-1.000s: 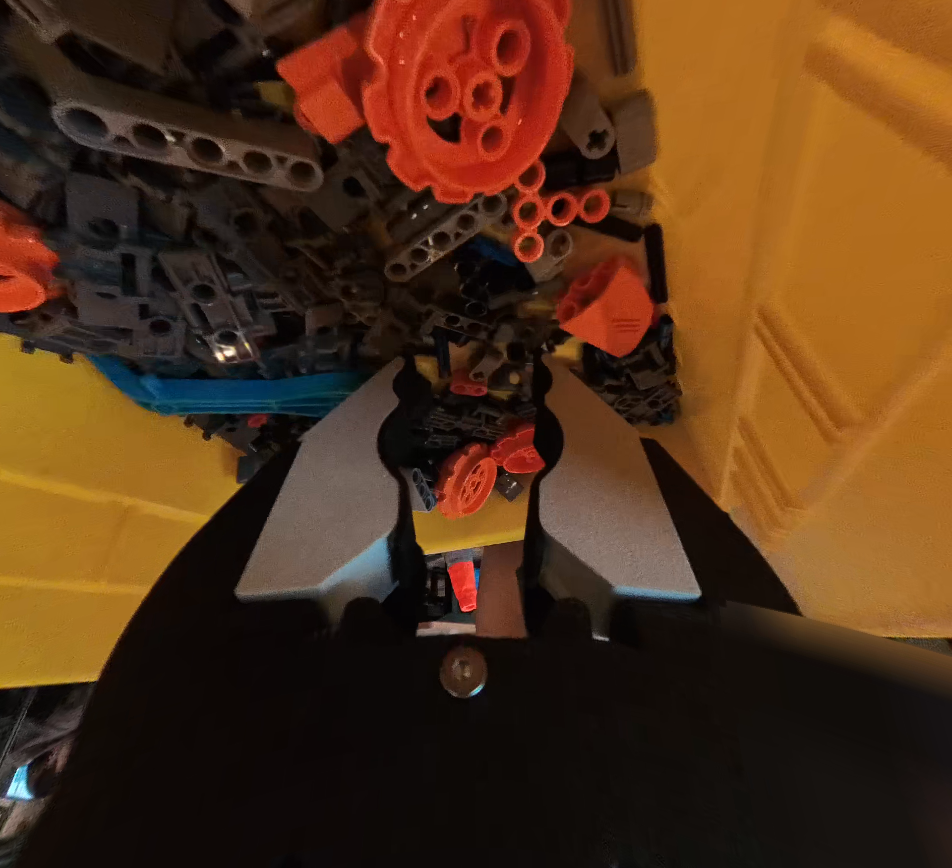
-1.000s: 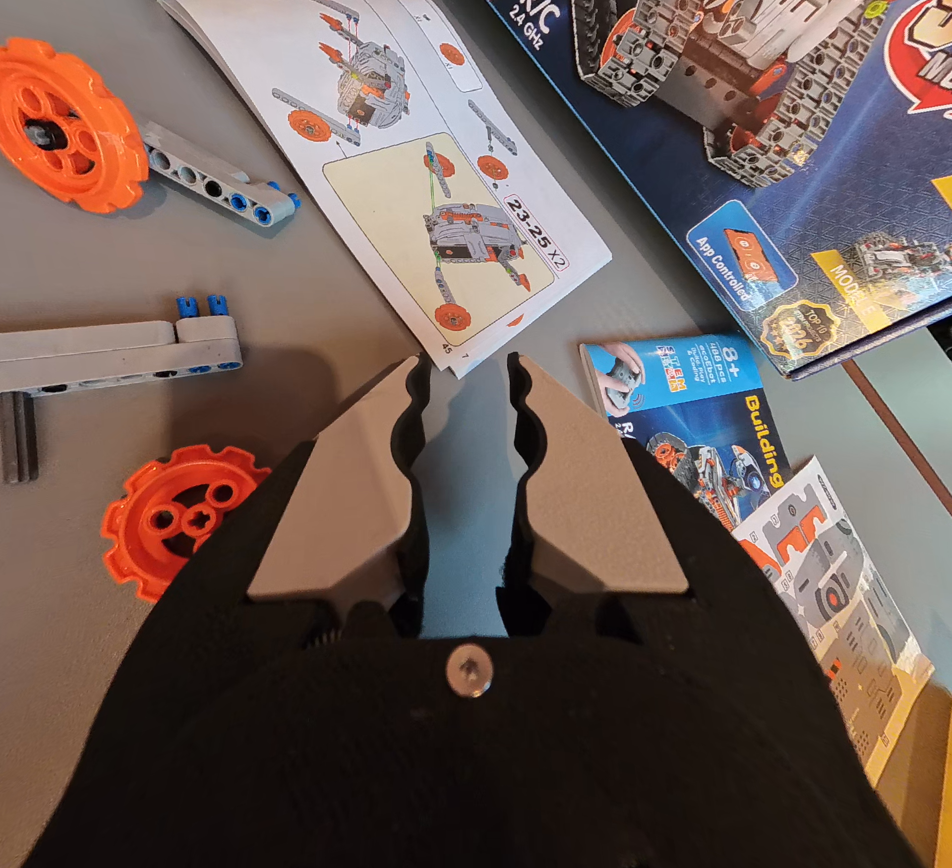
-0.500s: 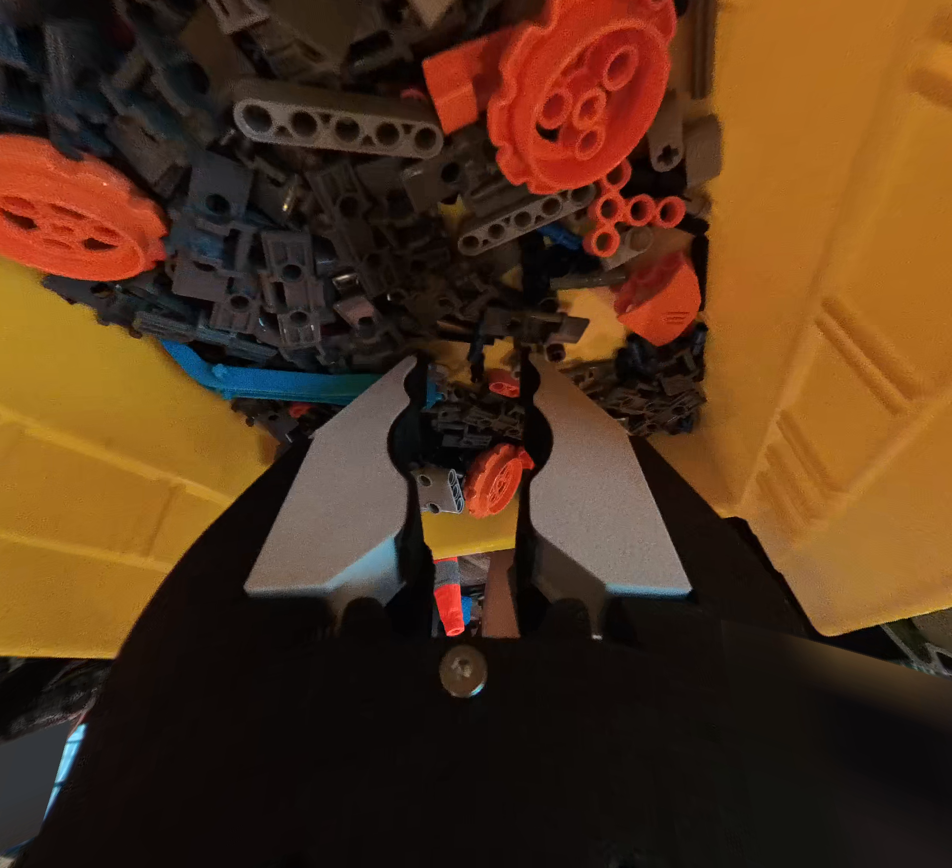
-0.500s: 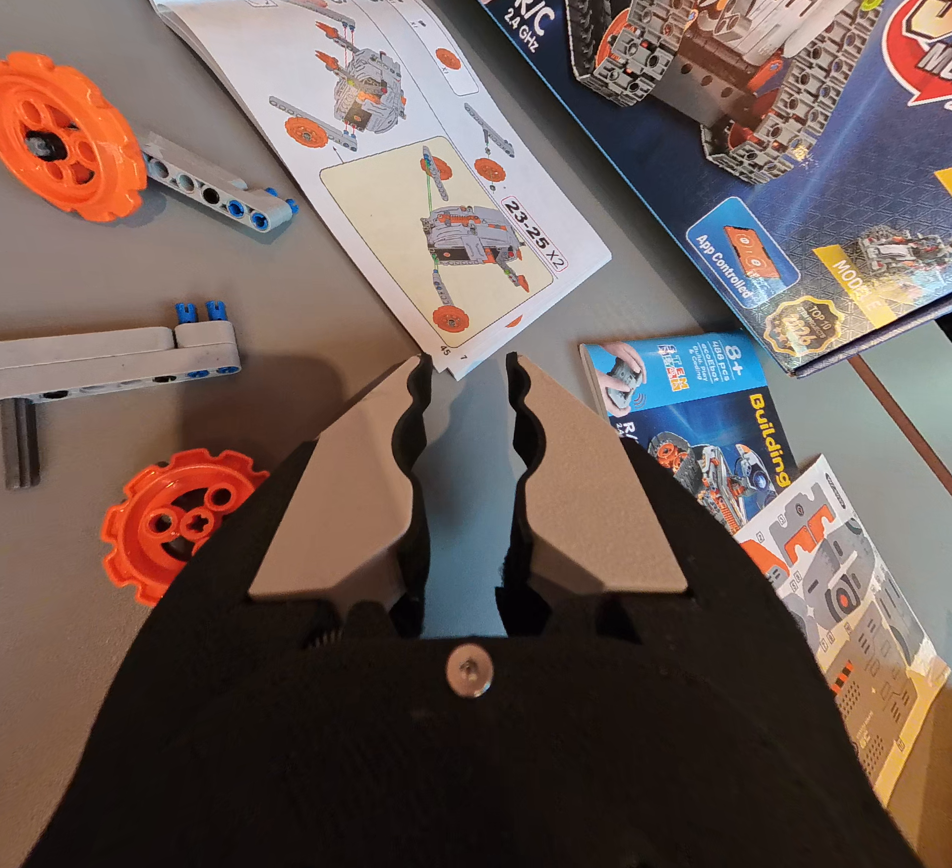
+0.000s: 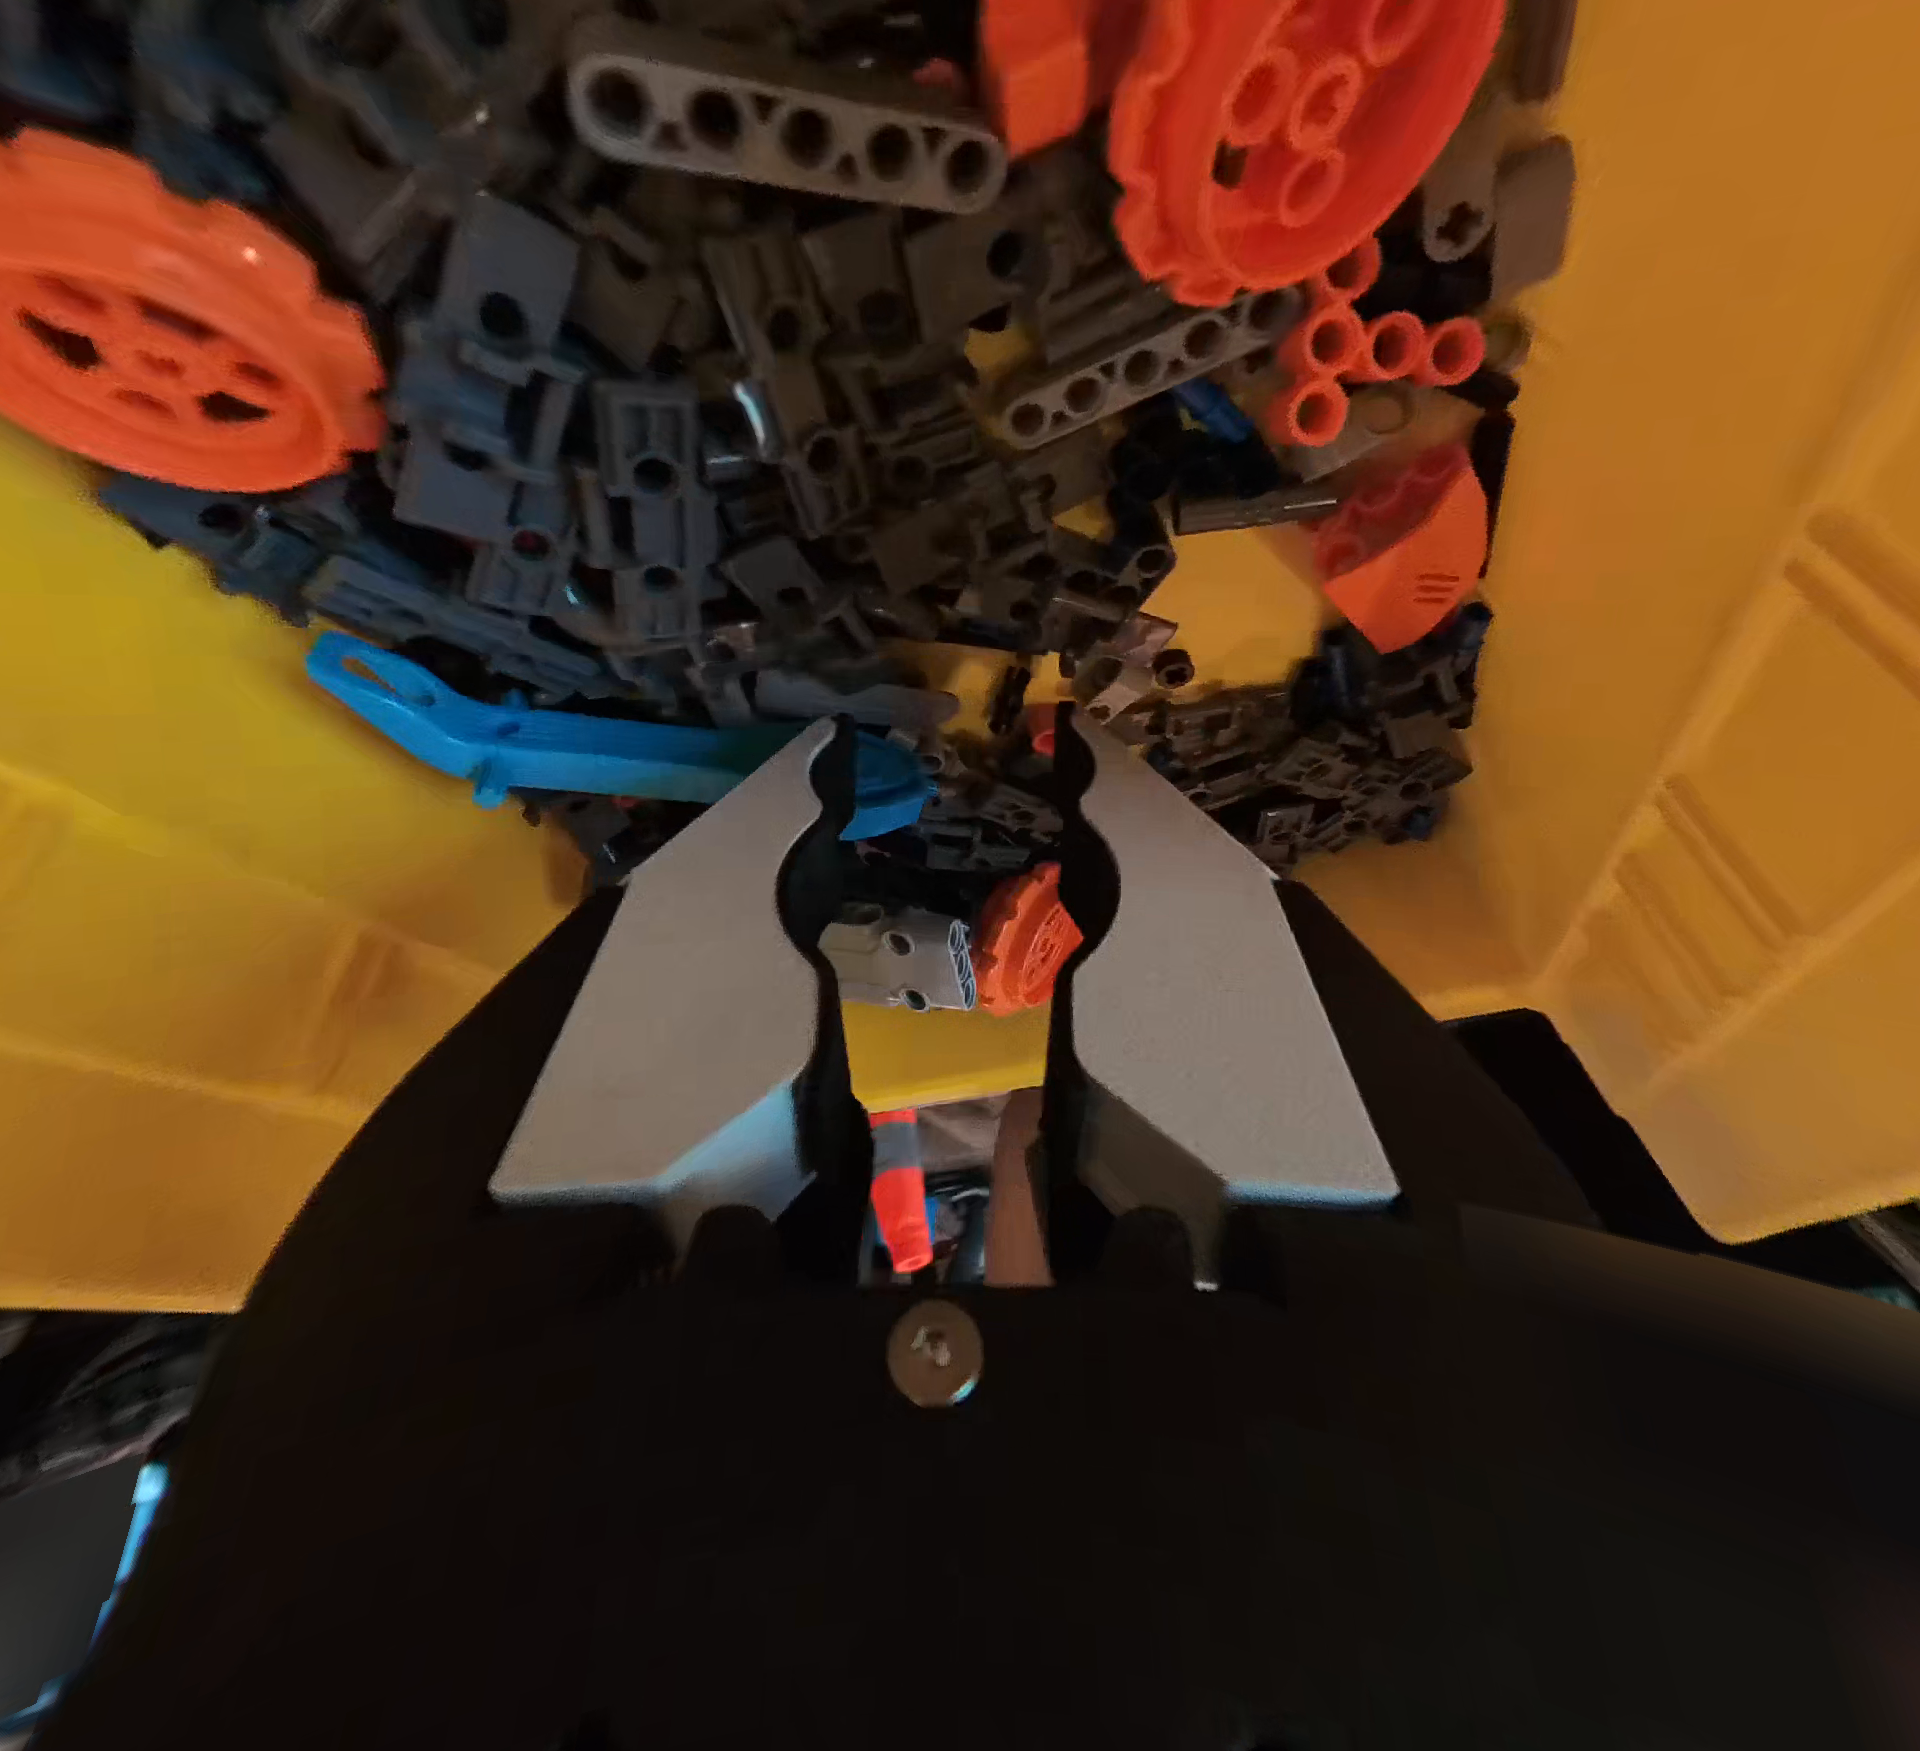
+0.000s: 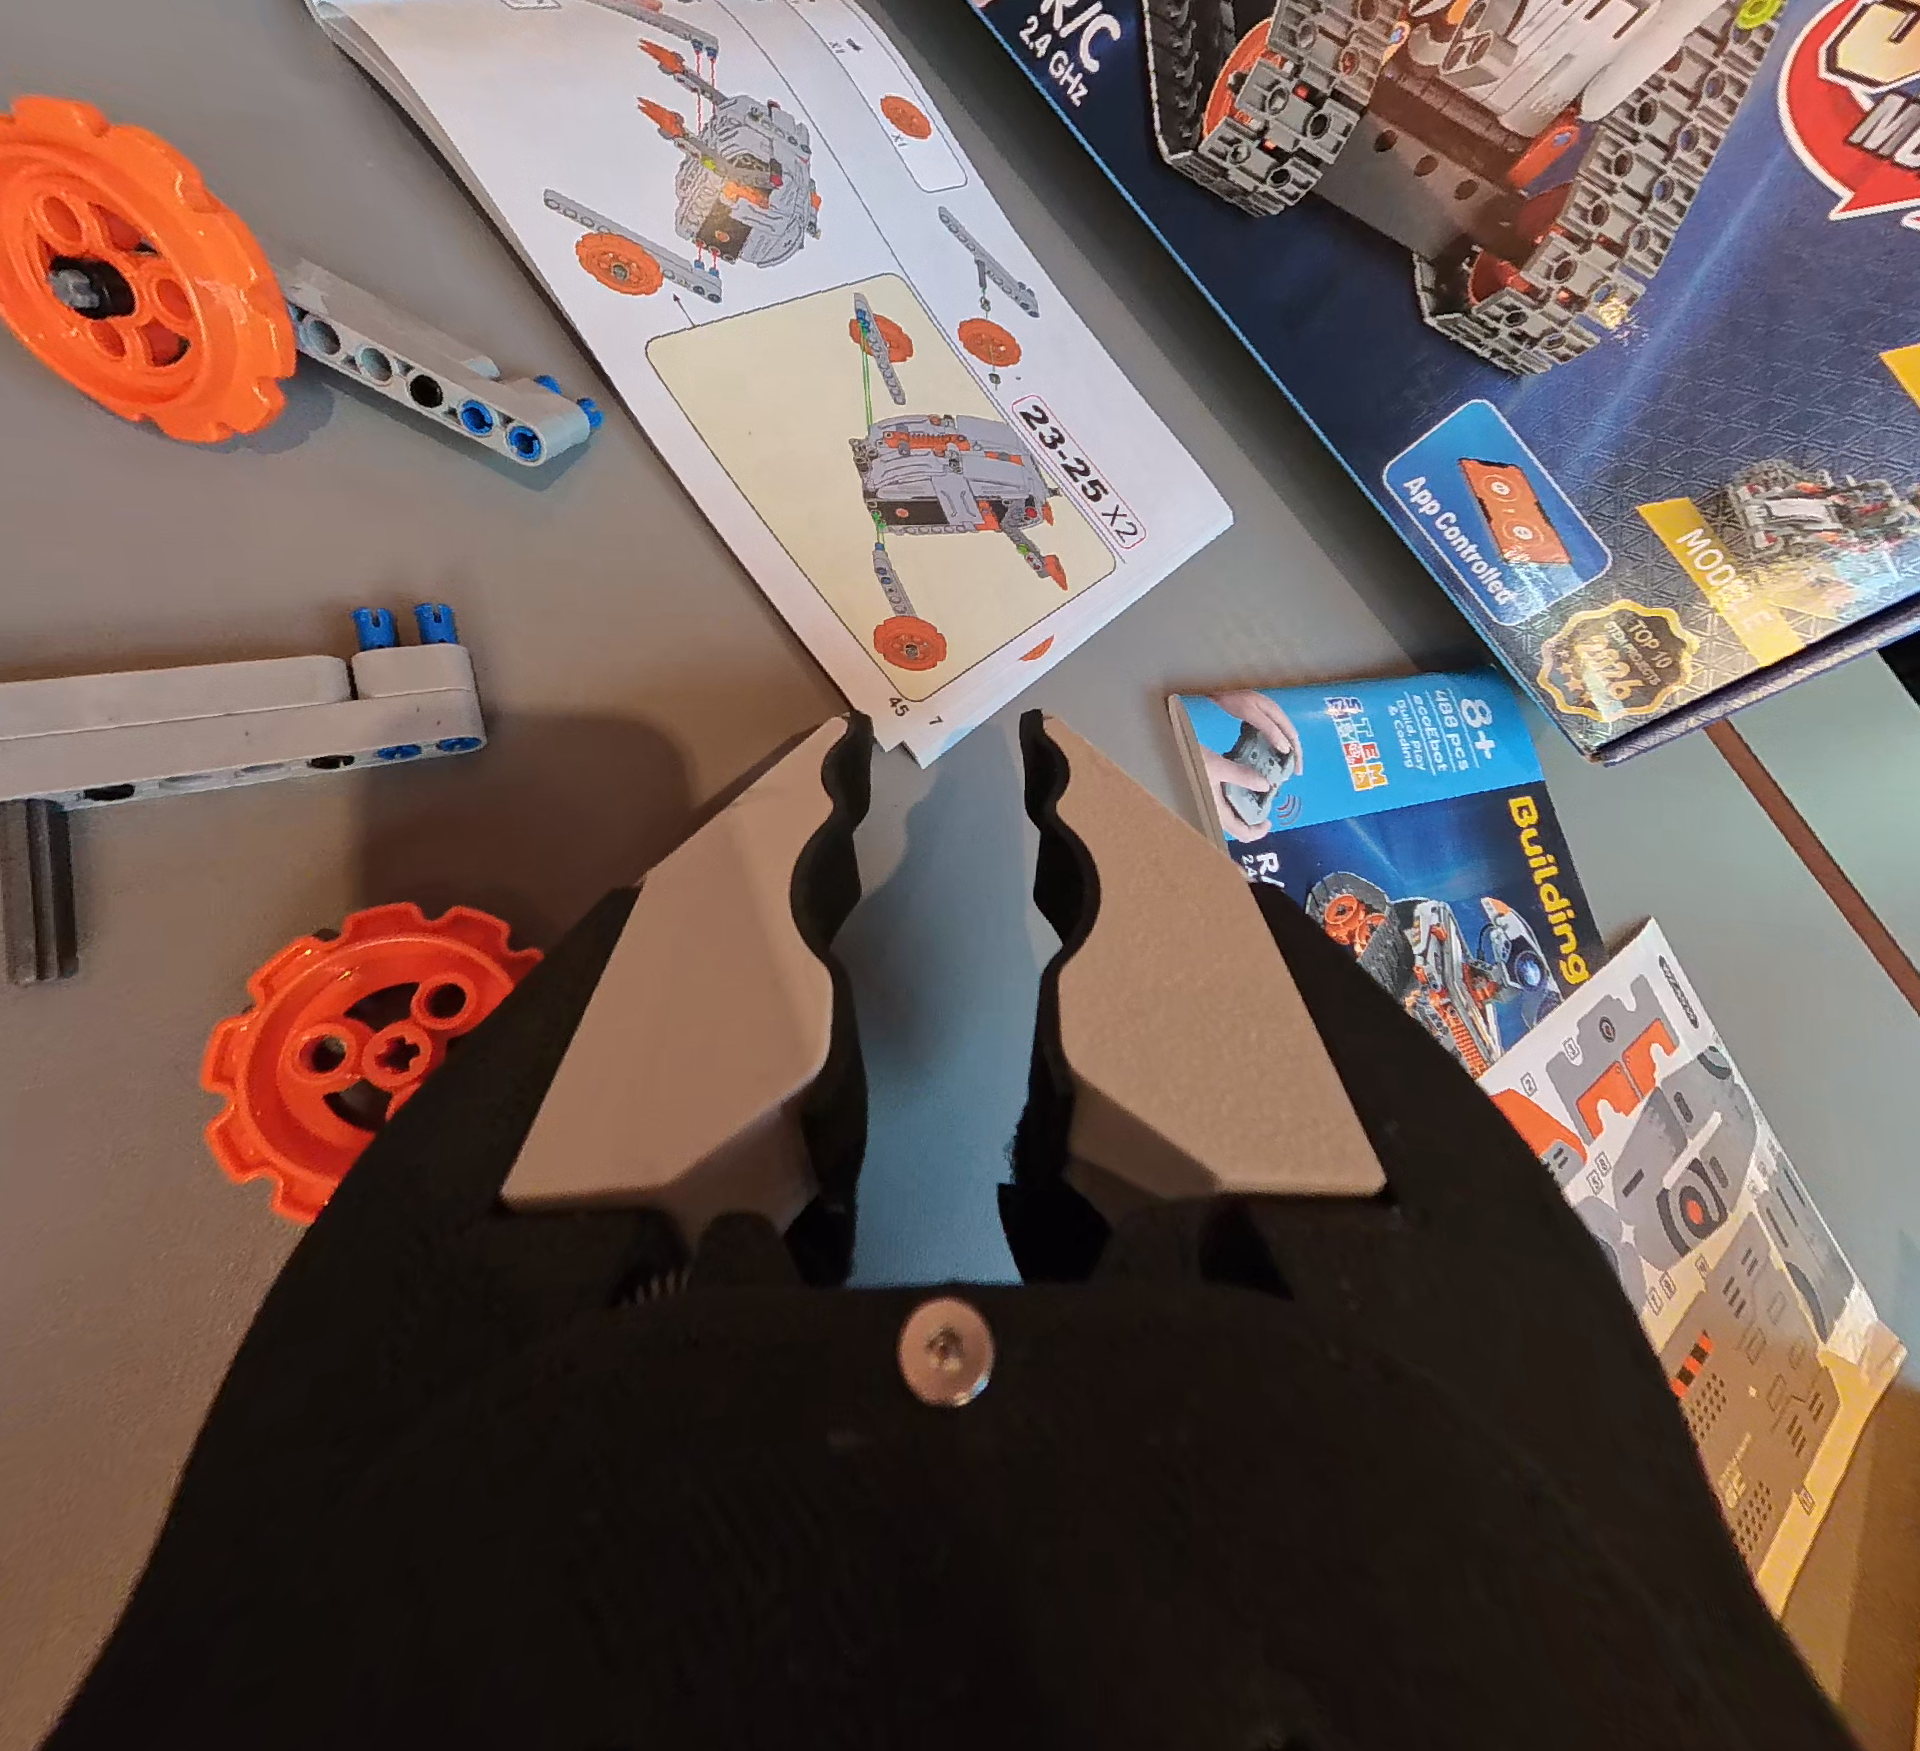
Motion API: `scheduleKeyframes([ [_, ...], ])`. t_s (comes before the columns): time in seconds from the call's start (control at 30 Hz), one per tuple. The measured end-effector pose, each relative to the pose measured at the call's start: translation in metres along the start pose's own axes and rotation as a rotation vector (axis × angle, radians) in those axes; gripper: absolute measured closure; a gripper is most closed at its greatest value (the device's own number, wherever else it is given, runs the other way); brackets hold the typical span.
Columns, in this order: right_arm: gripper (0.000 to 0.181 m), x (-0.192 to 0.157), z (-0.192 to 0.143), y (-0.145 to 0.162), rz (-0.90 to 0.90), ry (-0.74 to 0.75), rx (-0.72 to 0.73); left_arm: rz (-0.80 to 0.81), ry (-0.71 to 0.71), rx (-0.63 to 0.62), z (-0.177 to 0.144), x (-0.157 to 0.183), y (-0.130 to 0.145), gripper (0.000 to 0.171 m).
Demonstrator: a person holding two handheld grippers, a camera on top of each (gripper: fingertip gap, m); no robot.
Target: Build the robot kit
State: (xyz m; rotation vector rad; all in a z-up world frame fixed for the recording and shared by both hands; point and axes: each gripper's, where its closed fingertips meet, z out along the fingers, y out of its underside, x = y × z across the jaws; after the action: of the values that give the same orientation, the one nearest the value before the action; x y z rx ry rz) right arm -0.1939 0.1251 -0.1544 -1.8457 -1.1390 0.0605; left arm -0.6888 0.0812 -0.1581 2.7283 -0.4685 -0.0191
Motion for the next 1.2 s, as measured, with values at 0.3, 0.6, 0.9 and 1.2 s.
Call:
scheduleKeyframes([
  [0.3,0.154,-0.001,0.0,0.0,-0.007,0.001,-0.002,-0.031,-0.043,0.053,-0.006,0.0,-0.018,0.134],
  [0.6,0.154,-0.001,0.0,0.0,-0.01,0.001,-0.003,-0.057,-0.032,0.081,-0.009,-0.003,-0.021,0.136],
  [0.9,0.155,-0.001,0.0,0.0,-0.012,0.002,-0.004,-0.025,-0.025,0.116,-0.017,0.0,-0.018,0.159],
  [1.2,0.155,-0.001,0.0,0.0,-0.013,0.002,-0.005,-0.021,-0.073,0.055,-0.005,0.0,-0.024,0.144],
])
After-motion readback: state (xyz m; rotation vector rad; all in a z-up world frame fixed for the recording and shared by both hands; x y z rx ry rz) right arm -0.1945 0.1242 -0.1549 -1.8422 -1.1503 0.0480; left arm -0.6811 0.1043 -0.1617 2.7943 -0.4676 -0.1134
